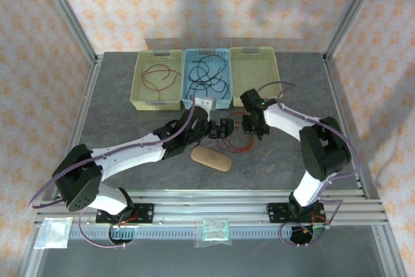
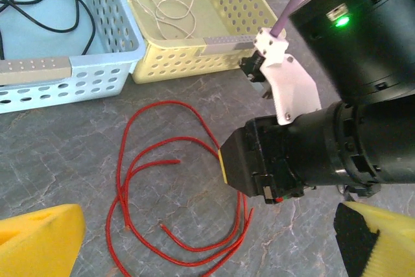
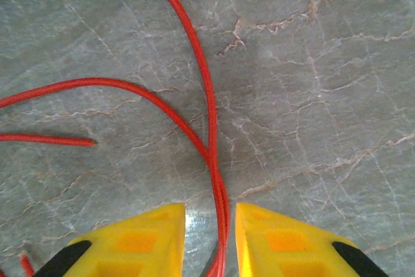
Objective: Untangle the cables
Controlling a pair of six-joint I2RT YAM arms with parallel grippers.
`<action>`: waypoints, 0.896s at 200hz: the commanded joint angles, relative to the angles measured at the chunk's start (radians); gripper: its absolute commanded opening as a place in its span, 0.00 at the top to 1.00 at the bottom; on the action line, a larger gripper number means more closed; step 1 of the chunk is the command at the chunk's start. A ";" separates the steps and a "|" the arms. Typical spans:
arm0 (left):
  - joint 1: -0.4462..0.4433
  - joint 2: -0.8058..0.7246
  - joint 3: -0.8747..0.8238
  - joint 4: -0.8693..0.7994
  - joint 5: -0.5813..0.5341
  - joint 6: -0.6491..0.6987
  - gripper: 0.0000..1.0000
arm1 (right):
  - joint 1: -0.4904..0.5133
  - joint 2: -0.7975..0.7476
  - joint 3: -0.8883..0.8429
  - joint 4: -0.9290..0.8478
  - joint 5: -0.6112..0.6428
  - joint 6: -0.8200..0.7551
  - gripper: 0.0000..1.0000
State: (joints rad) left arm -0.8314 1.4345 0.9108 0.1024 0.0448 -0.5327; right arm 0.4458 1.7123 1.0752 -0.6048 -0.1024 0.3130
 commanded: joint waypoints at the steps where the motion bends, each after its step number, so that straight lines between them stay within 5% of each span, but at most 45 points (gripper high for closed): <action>1: -0.002 -0.023 -0.002 0.016 -0.027 0.007 0.01 | -0.009 0.021 0.007 0.000 0.015 0.007 0.74; 88: -0.002 -0.015 0.046 -0.023 -0.081 0.027 0.01 | -0.009 0.059 0.010 -0.004 -0.007 -0.012 0.84; 179: 0.106 -0.047 0.048 -0.017 -0.080 -0.046 0.01 | -0.008 -0.161 0.051 -0.061 0.072 -0.085 0.98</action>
State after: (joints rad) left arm -0.7658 1.4326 0.9428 0.0681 -0.0410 -0.5526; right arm 0.4419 1.6371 1.0859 -0.6315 -0.0952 0.2756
